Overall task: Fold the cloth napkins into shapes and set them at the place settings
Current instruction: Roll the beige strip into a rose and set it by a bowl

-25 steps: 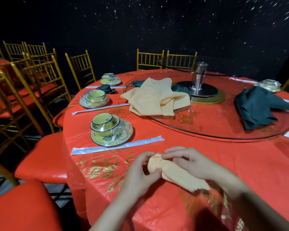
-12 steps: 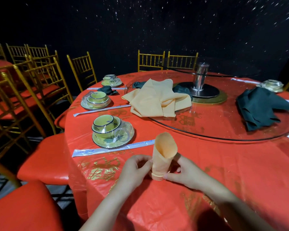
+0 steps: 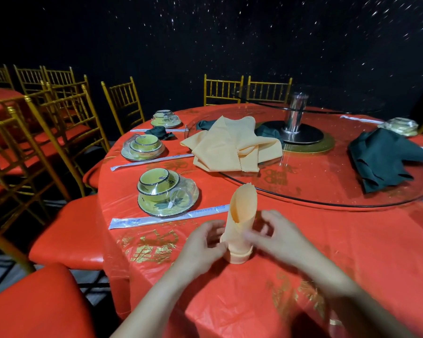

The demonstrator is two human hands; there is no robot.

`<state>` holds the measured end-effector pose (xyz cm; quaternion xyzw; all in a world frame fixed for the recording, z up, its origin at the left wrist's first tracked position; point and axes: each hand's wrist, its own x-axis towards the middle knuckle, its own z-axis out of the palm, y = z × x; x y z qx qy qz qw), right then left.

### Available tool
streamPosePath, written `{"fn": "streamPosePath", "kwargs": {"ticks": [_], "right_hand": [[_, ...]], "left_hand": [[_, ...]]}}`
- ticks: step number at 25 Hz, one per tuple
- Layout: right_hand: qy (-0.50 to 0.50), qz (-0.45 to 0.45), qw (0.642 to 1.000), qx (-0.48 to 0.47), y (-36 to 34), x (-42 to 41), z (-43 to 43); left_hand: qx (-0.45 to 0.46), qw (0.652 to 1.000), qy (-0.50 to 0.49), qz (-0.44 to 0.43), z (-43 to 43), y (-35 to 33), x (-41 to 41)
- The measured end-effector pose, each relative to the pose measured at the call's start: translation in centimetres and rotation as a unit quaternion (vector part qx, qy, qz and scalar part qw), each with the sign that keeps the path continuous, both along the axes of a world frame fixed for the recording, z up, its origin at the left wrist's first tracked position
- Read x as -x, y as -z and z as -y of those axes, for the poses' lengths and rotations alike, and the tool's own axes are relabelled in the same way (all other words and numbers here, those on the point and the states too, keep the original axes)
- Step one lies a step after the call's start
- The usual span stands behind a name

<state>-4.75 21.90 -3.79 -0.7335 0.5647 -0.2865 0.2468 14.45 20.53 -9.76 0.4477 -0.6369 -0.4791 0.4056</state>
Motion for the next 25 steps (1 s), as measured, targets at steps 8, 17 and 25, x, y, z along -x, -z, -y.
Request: {"fn": "streamPosePath", "kwargs": {"ticks": [8, 17, 25], "right_hand": [[0.131, 0.081, 0.984, 0.088, -4.0, -0.9, 1.1], [0.051, 0.214, 0.975, -0.019, -2.8, -1.9, -0.6], [0.180, 0.343, 0.922, -0.008, -0.5, -1.4, -2.0]], "left_hand": [[0.176, 0.958, -0.222, -0.041, -0.7, -4.4, 2.4], [-0.009, 0.977, -0.172, -0.124, -1.0, -8.0, 3.7], [-0.079, 0.953, -0.197, -0.217, -1.9, -7.3, 4.2]]}}
